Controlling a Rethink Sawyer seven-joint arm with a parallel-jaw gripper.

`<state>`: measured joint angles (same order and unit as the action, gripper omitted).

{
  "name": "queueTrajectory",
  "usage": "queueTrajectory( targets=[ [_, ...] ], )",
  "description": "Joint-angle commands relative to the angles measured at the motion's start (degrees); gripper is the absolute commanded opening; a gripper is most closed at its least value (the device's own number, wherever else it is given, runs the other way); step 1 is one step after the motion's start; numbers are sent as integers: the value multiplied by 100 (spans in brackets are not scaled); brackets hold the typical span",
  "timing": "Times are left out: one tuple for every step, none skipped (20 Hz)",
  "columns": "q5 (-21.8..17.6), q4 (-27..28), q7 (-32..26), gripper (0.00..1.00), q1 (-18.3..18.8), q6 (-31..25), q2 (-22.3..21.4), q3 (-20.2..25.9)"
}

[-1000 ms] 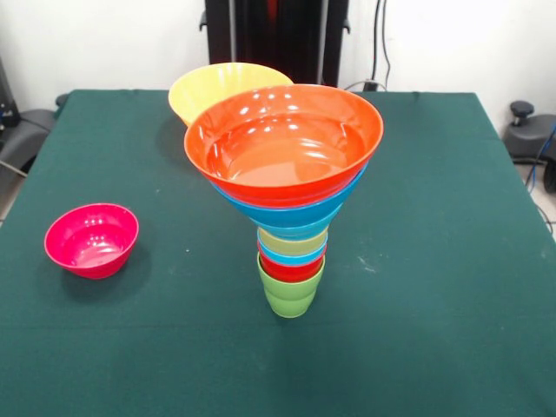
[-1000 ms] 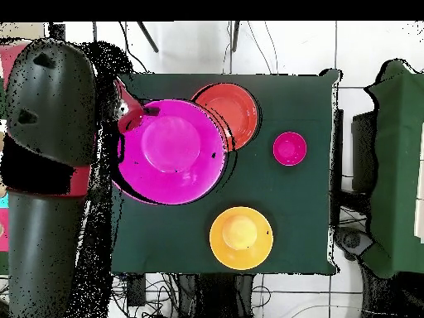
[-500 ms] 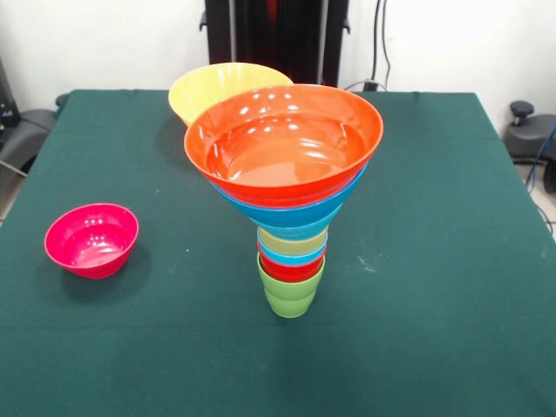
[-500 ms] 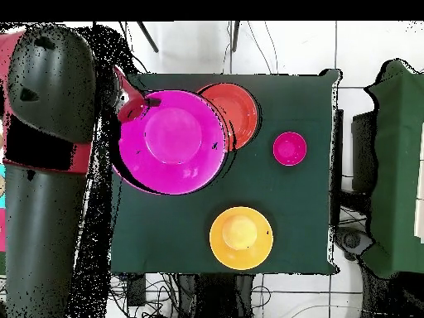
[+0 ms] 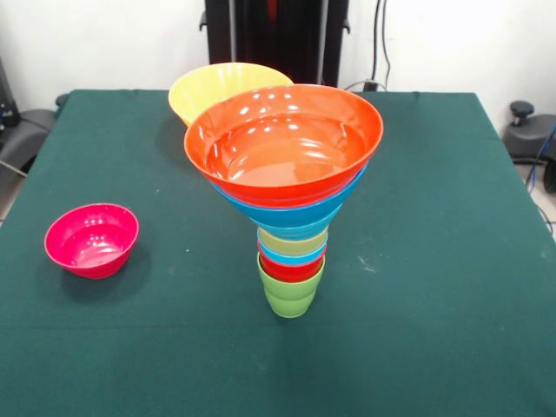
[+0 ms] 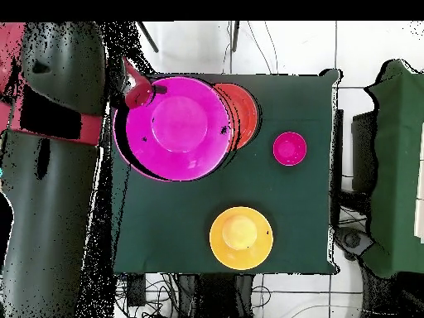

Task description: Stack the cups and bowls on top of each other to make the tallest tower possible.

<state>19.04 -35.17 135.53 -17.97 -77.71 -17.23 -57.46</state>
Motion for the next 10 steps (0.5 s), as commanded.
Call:
queueTrajectory(
  targets=[
    [-210,532,-498,0,317,-840,286,435],
    [-208,564,-511,0,334,-835,300,435],
    [-206,562,-519,0,339,-821,304,449],
    [-206,589,-533,0,353,-825,313,446],
    [-184,668,-550,0,398,-853,345,440],
    [-174,708,-561,0,420,-869,360,437],
    [-156,780,-564,0,458,-889,389,427],
    [-145,828,-563,0,484,-899,407,418],
    [-135,876,-562,0,510,-908,424,409],
    [-127,916,-565,0,532,-918,439,404]
  ],
)
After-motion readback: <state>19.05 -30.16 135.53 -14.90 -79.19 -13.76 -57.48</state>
